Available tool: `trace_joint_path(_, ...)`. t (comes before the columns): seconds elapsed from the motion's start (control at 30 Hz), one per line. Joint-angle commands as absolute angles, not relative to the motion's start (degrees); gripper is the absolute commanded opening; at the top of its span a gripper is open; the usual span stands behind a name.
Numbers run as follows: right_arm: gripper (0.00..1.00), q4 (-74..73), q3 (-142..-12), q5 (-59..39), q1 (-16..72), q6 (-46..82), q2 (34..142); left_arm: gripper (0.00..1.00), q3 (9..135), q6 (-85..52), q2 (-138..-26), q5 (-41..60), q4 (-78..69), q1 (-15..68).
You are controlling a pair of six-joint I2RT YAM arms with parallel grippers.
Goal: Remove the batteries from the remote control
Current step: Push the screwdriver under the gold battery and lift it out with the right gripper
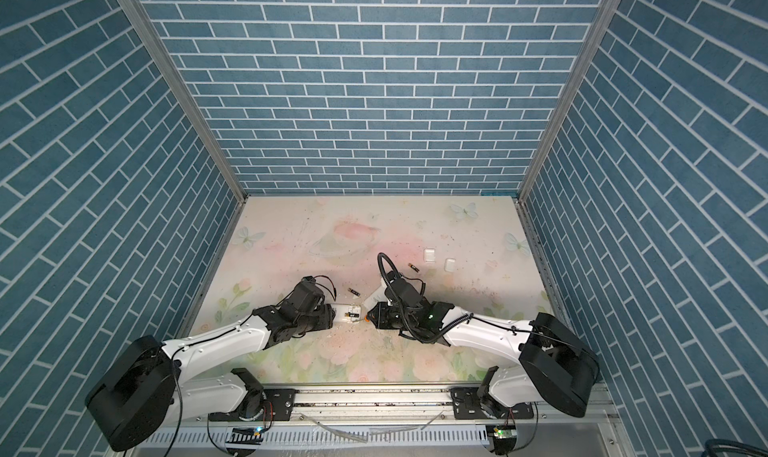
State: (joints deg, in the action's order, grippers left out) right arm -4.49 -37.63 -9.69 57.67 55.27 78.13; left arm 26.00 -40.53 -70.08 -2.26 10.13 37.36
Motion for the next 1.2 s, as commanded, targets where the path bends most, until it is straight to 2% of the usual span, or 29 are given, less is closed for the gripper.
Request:
trace_joint_path(0.0, 0.0, -6.61, -37.23, -9.22, 57.36, 56.34, 79.4, 0.62, 24.96, -39.81, -71.76, -2.41, 15.21, 37.35)
trace_joint_path(0.83, 0.0, -3.23, -39.22, -10.88, 56.51, 56.07, 75.41, 0.62, 25.01, -39.81, -72.76, -2.2, 14.52, 37.35)
trace_joint_path(1.17, 0.0, -5.46, -38.33, -9.87, 56.49, 56.06, 78.1, 0.62, 24.74, -39.81, -72.28, -2.28, 14.59, 37.36)
